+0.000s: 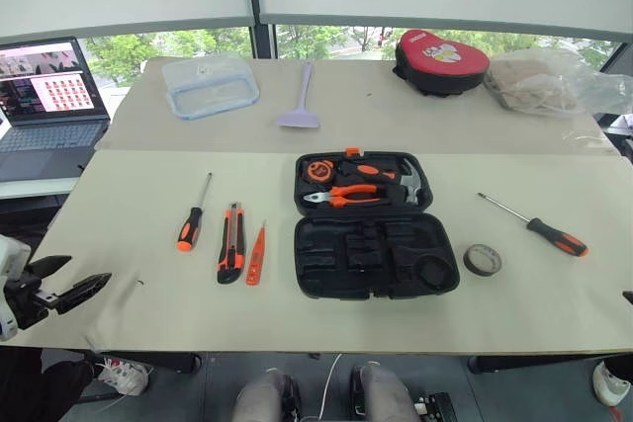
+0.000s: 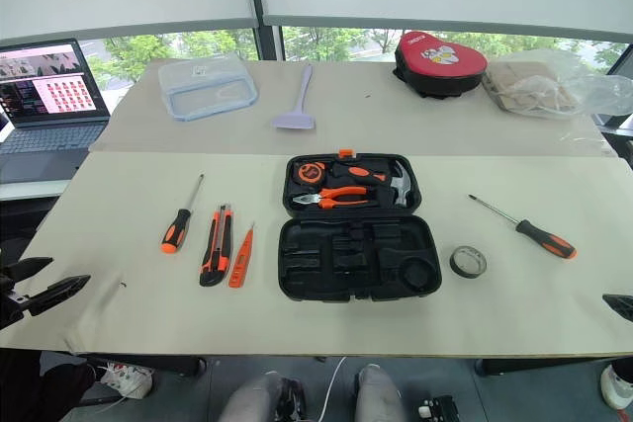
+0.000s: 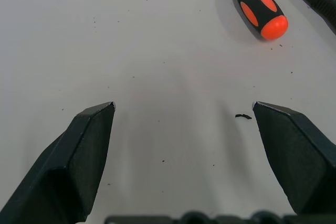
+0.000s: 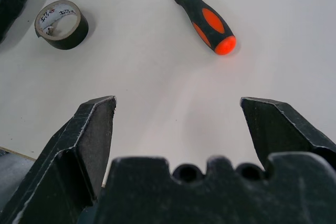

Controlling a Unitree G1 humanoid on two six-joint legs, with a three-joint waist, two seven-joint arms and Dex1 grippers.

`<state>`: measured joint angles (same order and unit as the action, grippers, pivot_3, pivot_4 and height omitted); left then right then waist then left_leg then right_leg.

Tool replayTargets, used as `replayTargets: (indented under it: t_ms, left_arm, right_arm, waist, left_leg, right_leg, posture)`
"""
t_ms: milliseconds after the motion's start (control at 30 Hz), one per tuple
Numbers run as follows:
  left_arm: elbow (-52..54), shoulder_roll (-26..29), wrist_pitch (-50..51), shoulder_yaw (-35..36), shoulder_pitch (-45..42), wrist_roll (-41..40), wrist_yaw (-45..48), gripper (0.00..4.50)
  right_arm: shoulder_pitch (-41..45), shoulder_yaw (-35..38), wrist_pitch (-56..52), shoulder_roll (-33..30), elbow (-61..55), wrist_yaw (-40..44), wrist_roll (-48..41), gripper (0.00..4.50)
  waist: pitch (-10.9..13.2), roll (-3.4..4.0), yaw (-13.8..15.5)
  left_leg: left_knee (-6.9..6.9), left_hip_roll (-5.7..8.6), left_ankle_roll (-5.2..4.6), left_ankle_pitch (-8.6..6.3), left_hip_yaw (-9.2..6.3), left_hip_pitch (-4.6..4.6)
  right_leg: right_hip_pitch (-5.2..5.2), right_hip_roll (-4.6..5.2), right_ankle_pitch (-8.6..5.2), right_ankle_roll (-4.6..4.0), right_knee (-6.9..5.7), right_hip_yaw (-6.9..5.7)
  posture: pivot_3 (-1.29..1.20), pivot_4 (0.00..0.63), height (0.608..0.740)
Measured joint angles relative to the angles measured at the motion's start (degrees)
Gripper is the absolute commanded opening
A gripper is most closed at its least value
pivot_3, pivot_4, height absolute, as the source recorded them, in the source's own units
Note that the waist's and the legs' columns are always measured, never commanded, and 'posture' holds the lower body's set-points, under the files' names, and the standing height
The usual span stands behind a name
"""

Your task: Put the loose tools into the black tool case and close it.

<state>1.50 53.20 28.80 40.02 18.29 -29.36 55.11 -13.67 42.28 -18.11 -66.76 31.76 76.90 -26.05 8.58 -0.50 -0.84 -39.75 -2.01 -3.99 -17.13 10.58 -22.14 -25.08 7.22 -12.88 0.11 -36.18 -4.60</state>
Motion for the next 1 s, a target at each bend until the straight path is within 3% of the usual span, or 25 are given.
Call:
replayTargets:
  t_ms: [300,500,567,700,800,900,1000]
  left_arm:
    - [2.8,-1.5,5.6,-1.2,-5.3,0.0,-7.5,4.50]
    - [13.3,-1.2,27.2,-9.1,-22.5,-4.7,-20.5,4.50]
    - [14.1,-2.6,37.0,-11.7,-28.8,-6.1,-25.6,4.50]
    - [14.0,-4.9,43.2,-17.4,-35.5,-6.5,-29.5,4.50]
    - [12.1,-5.8,45.0,-23.3,-39.0,-5.1,-31.0,4.50]
    - [7.5,-7.7,45.0,-27.5,-41.3,-2.7,-32.2,4.50]
    - [4.3,-8.7,44.2,-29.8,-43.1,-1.1,-32.4,4.50]
  right_arm:
    - [-2.8,4.5,2.2,2.9,-4.5,-1.3,-0.1,4.41]
    - [-1.5,6.6,-8.7,4.7,-34.2,-5.0,-9.6,4.41]
    - [-0.3,6.7,-14.4,4.9,-45.2,-7.6,-15.6,4.41]
    - [3.0,4.5,-19.0,5.7,-58.5,-12.2,-22.9,4.41]
    - [17.7,-9.4,-19.6,5.9,-60.3,-17.3,-24.4,4.41]
    - [26.7,-20.5,-20.3,8.4,-59.7,-20.1,-24.3,4.41]
    - [31.1,-26.6,-21.0,10.0,-59.6,-20.9,-23.6,4.41]
  waist:
    - [0.0,0.01,0.5]
    - [0.0,0.04,0.6]
    - [0.0,0.01,0.7]
    - [0.1,-0.22,1.2]
    - [0.3,-0.51,0.7]
    - [0.3,-0.62,0.7]
    - [0.3,-0.62,1.5]
  left_leg:
    - [-0.02,0.04,0.01,0.00,-0.02,0.00]
    - [-0.01,0.03,0.10,0.06,-0.06,0.05]
    - [-0.03,0.03,0.10,0.11,-0.05,0.13]
    - [-0.07,0.05,0.12,0.12,-0.05,0.12]
    - [-0.10,0.06,0.15,0.10,0.03,0.43]
    - [-0.07,0.06,0.16,0.10,0.01,0.38]
    - [-0.15,0.07,-0.13,0.31,0.01,0.09]
  right_leg:
    - [0.07,0.07,0.02,0.03,-0.02,-0.01]
    - [0.22,-0.18,0.17,0.17,-0.07,0.02]
    - [0.27,-0.68,0.20,0.23,-0.17,-0.09]
    - [0.32,-0.82,0.20,0.24,-0.12,-0.22]
    - [0.64,-0.81,0.21,0.24,0.06,-0.20]
    - [0.54,-0.78,0.20,0.19,0.01,-0.22]
    - [0.30,-0.76,0.20,0.17,-0.09,-0.43]
  posture:
    - [0.00,0.150,0.731]
    - [0.00,0.150,0.731]
    - [0.00,0.150,0.731]
    - [0.00,0.150,0.731]
    - [0.00,0.150,0.731]
    - [0.00,0.150,0.731]
    - [0.00,0.150,0.731]
